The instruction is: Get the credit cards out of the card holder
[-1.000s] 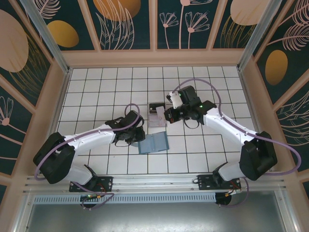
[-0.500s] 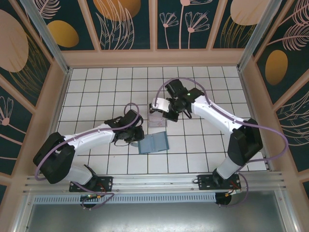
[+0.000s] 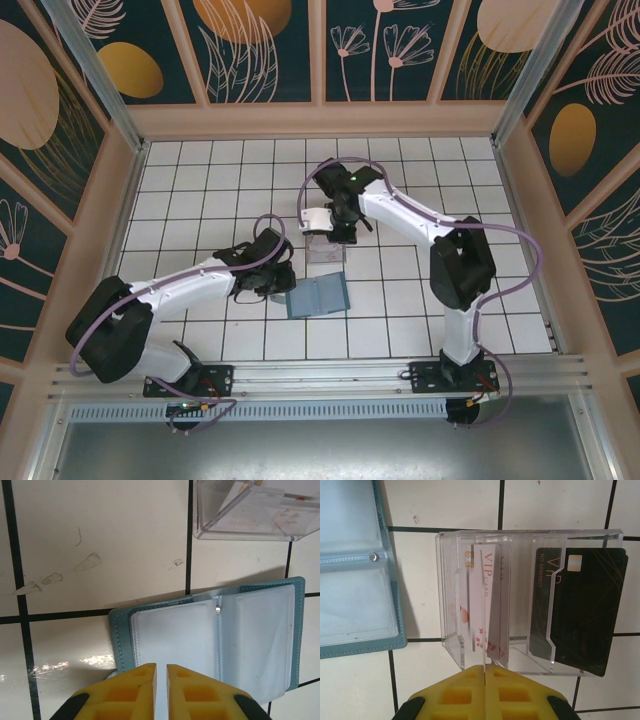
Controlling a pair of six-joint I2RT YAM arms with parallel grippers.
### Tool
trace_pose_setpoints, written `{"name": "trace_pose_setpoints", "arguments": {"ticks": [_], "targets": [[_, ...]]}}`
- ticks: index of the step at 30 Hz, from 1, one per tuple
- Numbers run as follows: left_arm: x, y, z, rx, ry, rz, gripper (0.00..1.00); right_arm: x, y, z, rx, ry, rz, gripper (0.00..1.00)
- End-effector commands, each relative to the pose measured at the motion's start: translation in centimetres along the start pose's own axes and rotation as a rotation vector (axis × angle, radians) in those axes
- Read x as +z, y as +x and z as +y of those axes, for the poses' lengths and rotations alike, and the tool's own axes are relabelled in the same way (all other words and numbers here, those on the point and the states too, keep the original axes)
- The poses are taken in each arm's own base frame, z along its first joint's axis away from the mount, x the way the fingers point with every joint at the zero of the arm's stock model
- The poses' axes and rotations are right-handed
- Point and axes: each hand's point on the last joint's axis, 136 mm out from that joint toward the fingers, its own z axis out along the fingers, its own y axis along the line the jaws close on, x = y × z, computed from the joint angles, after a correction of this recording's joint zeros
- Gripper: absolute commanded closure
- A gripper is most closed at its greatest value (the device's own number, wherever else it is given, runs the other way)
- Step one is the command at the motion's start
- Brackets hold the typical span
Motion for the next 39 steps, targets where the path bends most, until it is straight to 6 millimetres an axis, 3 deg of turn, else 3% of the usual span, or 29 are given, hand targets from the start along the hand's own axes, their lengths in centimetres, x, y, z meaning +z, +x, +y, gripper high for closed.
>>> {"name": "trace_pose_setpoints", "arguments": {"ticks": [1, 8, 12, 15, 23, 29, 32, 36, 39], "targets": [[-0.4, 0.2, 0.3, -0.002, 0.009, -0.002, 0.86, 0.4, 0.4, 0.5, -0.029, -0.047, 0.05, 1.0], [-0.5, 0.2, 0.8, -0.01, 0.006, -0.007, 0.86, 1.8, -0.1, 1.0, -0.037, -0.086, 0.059, 0.98], [-0.7, 0.1, 1.0, -0.016, 0.003, -0.015, 0.86, 1.2, -0.6, 0.2, -0.034, -0.038, 0.044, 0.72], [-0.9, 0.1, 1.3, -0.02, -0.003, -0.019, 0.85, 0.2, -0.9, -0.6, -0.032, 0.01, 0.031, 0.62], [-1.5, -0.1, 2.2, -0.016, -0.047, -0.035, 0.83, -2.1, -1.6, -2.6, 0.083, 0.13, -0.024, 0.59], [-1.9, 0.2, 3.3, -0.028, -0.073, -0.038, 0.74, -4.3, -3.4, -3.1, 0.359, 0.179, -0.258, 0.52], [-1.9, 0.6, 3.6, -0.034, -0.072, -0.03, 0.65, -4.5, -3.5, -2.3, 0.55, 0.156, -0.362, 0.53], [-1.4, 1.5, 4.3, -0.04, -0.078, -0.007, 0.67, -3.7, -3.9, 0.4, 0.755, 0.096, -0.438, 0.54], [-1.0, 1.9, 4.9, -0.044, -0.09, 0.005, 0.75, -1.7, -3.9, 2.0, 0.966, 0.03, -0.372, 0.59]]}}
